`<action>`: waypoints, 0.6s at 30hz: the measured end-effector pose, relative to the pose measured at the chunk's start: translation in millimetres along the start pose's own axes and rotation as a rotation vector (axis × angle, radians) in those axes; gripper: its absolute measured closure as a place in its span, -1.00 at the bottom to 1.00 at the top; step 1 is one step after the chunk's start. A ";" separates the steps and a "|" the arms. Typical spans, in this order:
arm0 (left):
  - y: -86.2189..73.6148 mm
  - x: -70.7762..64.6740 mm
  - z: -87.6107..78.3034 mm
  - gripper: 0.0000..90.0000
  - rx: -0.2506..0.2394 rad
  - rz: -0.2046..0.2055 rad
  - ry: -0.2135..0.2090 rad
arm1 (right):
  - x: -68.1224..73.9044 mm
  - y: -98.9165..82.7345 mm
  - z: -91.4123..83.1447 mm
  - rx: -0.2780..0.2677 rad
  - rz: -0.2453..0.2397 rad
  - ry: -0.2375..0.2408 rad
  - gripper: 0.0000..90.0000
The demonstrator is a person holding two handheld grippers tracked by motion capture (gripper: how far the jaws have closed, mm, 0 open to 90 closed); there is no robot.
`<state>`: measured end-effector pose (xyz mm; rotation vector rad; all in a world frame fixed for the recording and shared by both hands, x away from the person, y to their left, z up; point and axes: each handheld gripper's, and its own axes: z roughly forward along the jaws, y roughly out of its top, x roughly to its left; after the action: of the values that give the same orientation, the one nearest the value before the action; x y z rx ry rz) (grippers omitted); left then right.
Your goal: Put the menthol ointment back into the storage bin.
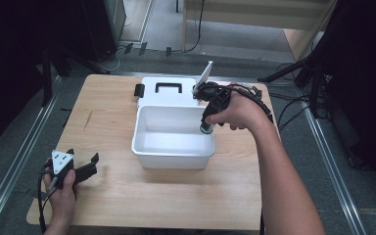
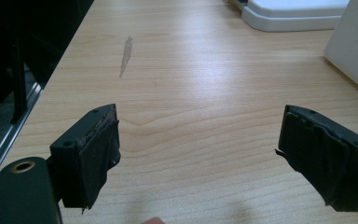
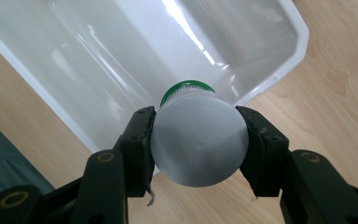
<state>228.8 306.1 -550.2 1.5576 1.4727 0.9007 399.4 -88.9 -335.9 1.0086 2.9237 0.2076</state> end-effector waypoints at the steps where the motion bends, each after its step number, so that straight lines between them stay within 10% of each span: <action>1: 0.0 0.0 0.0 -0.70 0.000 0.000 0.000 | 0.6 0.4 -0.1 -0.007 -0.009 -0.001 0.15; 18: 0.1 0.5 -0.1 -0.70 0.002 -0.004 -0.002 | 10.5 6.7 17.3 -0.030 -0.141 -0.019 0.15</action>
<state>228.8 306.6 -550.1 1.5560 1.4759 0.8951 396.7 -75.3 -352.0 0.7920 2.9491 0.2338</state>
